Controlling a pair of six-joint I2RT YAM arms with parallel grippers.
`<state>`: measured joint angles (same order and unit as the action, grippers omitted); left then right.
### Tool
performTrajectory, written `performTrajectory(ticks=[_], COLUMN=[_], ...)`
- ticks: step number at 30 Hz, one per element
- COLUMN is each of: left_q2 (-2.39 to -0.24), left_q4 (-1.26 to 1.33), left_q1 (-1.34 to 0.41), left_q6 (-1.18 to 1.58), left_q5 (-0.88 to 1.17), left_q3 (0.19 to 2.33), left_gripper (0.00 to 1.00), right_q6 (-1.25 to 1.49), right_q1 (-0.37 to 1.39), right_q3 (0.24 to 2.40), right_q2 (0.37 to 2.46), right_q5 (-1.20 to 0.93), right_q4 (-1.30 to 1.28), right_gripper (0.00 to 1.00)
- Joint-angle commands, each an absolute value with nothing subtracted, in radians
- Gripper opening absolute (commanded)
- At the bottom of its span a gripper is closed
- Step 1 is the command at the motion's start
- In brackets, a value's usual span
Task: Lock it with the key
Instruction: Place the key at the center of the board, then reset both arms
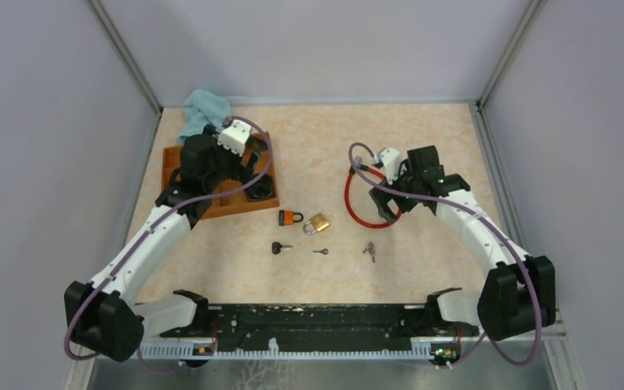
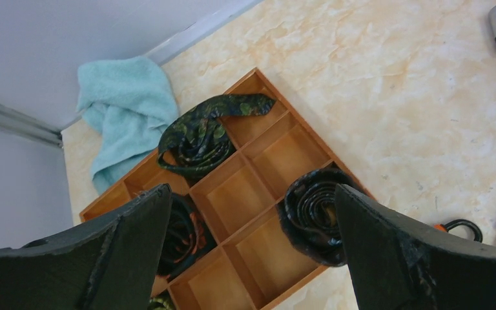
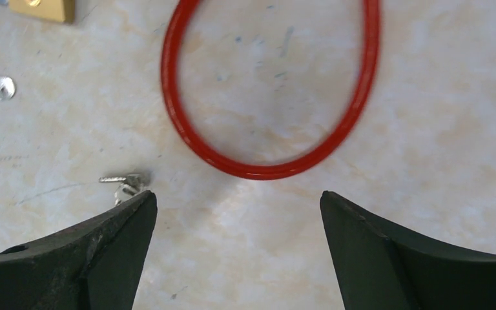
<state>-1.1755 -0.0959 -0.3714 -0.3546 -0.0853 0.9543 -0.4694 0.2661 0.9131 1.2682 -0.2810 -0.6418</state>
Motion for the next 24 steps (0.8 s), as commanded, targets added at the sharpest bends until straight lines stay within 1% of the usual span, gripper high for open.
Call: performTrajectory(ticks=[1,5,9,13,18,22,24], left_q2=[-1.102,-1.041,-1.003,-0.990,-0.935,-0.843,-0.856], left_q4=[-0.094,-0.038,0.035,0.060,0.071,0.188,0.161], left_q1=[-0.310,-0.234,-0.143,-0.067,-0.042,-0.042,-0.040], left_q6=[-0.348,-0.322,-0.267,-0.201,-0.201,-0.221,-0.238], left_q5=[-0.041,0.026,0.126,0.248,0.293,0.305,0.324], left_q3=[0.915,0.851,0.779,0.751,0.722,0.617,0.627], left_gripper=[1.00,1.00,1.00,1.00,1.00,1.00,1.00], right_q6=[-0.339,-0.235,-0.164,-0.154,-0.178,-0.208,-0.225], right_q1=[0.245,0.242,0.238,0.231,0.230,0.228,0.229], right_q3=[1.012,1.008,1.014,0.968,0.843,0.862,0.845], right_q2=[1.173,1.104,1.077,1.044,0.942,0.886,0.855], right_q5=[-0.123,-0.007,0.040,0.060,0.041,0.076,0.064], right_q4=[-0.547,-0.455,-0.403,-0.328,-0.184,-0.195,-0.179], right_gripper=[0.98,0.99,0.99,0.99,0.99,0.99,0.99])
